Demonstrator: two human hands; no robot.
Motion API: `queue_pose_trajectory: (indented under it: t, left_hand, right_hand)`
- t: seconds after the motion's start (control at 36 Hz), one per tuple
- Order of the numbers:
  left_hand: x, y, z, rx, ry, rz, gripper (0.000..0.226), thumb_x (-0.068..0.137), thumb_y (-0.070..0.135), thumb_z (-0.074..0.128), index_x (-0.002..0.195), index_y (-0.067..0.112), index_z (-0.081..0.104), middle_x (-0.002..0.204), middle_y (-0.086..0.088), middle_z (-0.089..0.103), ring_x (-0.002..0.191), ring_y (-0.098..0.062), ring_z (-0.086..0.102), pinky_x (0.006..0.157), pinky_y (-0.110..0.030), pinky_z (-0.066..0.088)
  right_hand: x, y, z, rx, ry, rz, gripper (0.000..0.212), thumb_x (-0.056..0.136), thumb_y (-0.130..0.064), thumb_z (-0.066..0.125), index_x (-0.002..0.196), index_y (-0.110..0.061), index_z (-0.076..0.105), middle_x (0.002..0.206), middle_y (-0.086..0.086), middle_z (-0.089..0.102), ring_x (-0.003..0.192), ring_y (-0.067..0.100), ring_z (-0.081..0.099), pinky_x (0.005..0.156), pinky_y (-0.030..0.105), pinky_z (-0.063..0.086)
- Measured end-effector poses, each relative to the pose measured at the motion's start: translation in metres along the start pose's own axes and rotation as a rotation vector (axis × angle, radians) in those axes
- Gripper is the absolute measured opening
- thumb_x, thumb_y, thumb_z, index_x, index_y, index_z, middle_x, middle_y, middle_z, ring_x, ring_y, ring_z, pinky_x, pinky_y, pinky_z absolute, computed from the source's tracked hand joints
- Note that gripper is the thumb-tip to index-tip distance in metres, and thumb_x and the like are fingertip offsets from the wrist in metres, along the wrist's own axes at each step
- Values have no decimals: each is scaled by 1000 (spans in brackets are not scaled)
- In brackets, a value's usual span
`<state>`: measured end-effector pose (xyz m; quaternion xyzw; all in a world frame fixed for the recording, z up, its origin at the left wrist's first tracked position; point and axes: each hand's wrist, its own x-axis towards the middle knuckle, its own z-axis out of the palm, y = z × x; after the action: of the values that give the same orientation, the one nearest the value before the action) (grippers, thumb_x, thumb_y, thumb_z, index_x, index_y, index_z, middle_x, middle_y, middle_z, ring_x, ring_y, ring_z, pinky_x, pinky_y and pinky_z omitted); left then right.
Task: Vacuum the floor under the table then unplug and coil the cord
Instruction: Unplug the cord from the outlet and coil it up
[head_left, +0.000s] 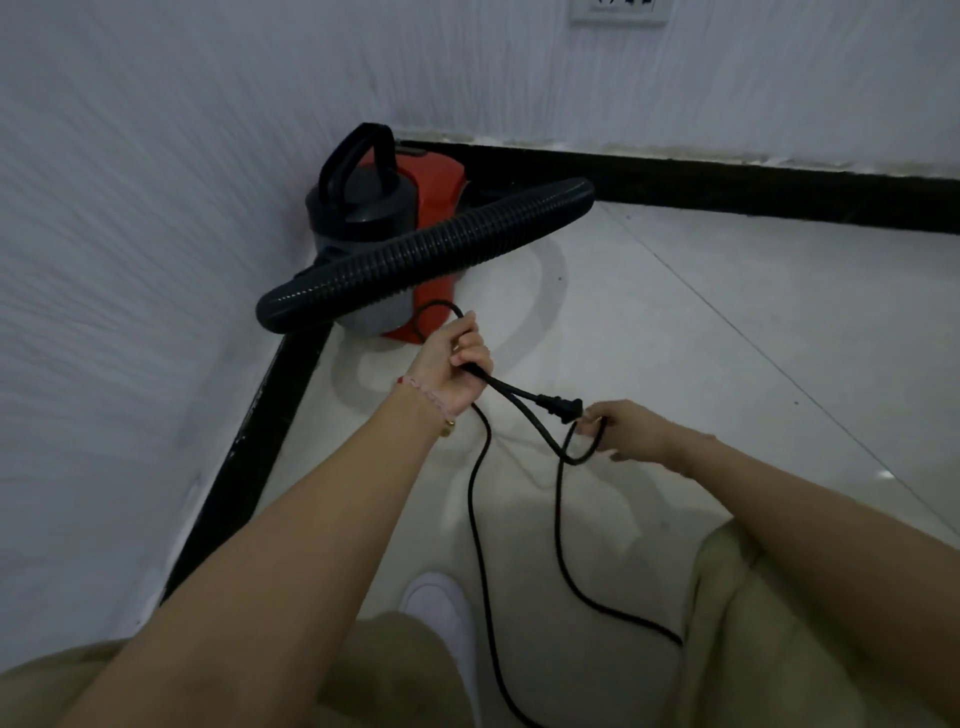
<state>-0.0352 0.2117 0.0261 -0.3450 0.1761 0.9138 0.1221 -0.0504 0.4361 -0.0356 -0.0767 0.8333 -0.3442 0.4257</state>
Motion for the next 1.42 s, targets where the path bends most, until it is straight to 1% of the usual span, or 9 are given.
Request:
queue_pose_trajectory:
  t: [0.28,0.36,0.5,0.67,0.83,1.03,1.17,1.28,1.42]
  left_hand:
    - [-15,-18,-26,656,270,-28,12,91,13,57,81,9,54,65,-2,47,29,-3,37,34,-11,37]
    - [-20,-34,-26,699,235,-53,13,88,14,63,96,5,59,76,-5,53,42,-7,49,42,-14,48]
    - [-13,-52,-31,802,218,-22,30,83,16,68,107,-3,65,89,-8,67,69,-13,67,76,-29,59]
    - [-10,-60,-23,849,131,-7,21,84,21,66,101,10,65,96,-4,69,92,-15,63,95,-31,46]
    - [-9,-71,-7,817,43,27,6,91,14,58,88,10,58,80,-10,62,79,-22,58,77,-36,54]
    - [-10,-80,4,787,-93,-58,13,98,19,44,97,11,55,91,-7,62,67,-14,60,58,-26,45]
    - [-12,-82,15,736,-209,-155,54,97,32,41,57,15,73,70,1,70,74,-16,55,71,-30,40]
    - [-9,-86,22,766,-212,-177,37,91,42,49,93,9,65,96,-4,59,87,-19,53,82,-31,41]
    - [-8,-77,26,968,-187,-168,22,89,39,55,93,18,60,98,1,58,102,-21,55,104,-33,36]
  right_hand:
    - [-11,-38,-3,1019,15,125,45,97,3,38,142,-2,32,114,23,58,91,29,65,74,37,58]
    - [-13,-41,5,893,-14,102,65,96,0,47,150,-4,11,123,20,61,93,29,67,73,32,57]
    - [-28,-50,17,486,-170,-110,28,95,-8,52,122,-8,59,111,3,71,95,17,69,81,27,56]
    - [-35,-48,14,373,-92,-179,22,96,-9,51,110,-2,66,86,-1,66,79,10,65,88,32,54]
    - [-44,-51,12,429,-174,-195,30,89,-21,62,117,-11,62,110,7,69,105,18,66,94,32,51]
    - [-44,-46,4,526,-98,-155,24,84,-18,69,108,-22,67,73,-5,58,61,6,52,71,26,47]
    - [-47,-45,-2,550,-37,-145,13,82,-14,72,92,-19,67,63,-11,57,53,6,43,56,21,39]
    - [-51,-45,-6,529,51,-193,11,82,-10,70,81,-18,62,63,-9,56,51,3,49,51,18,38]
    - [-50,-43,-18,431,185,-210,6,84,-11,61,83,-5,61,83,5,57,78,13,54,70,24,45]
